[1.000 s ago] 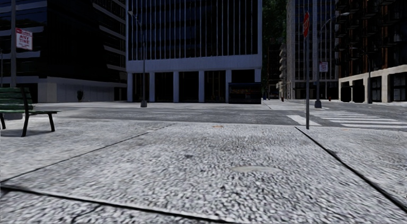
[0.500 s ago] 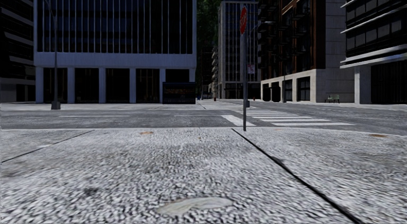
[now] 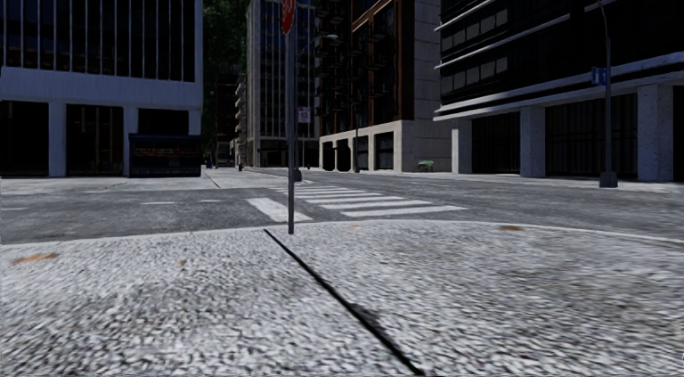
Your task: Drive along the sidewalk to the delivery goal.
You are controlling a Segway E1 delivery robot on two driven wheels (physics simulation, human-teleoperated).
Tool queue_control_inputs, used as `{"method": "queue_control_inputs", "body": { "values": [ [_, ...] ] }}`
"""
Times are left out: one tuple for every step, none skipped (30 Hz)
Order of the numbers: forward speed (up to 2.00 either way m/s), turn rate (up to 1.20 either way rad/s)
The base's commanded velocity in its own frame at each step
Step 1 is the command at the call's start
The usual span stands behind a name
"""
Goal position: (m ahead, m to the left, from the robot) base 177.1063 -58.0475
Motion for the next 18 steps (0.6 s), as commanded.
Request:
{"method": "queue_control_inputs", "body": {
  "values": [
    [2.00, -0.77],
    [2.00, -0.77],
    [2.00, -0.77],
    [2.00, -0.77],
    [2.00, -0.77],
    [2.00, -0.77],
    [2.00, -0.76],
    [2.00, -0.61],
    [2.00, -0.61],
    [2.00, -0.12],
    [2.00, 0.00],
    [2.00, 0.00],
    [2.00, 0.00],
    [2.00, 0.00],
    [2.00, 0.00],
    [2.00, 0.00],
    [2.00, 0.00],
    [2.00, 0.00]
  ]
}}
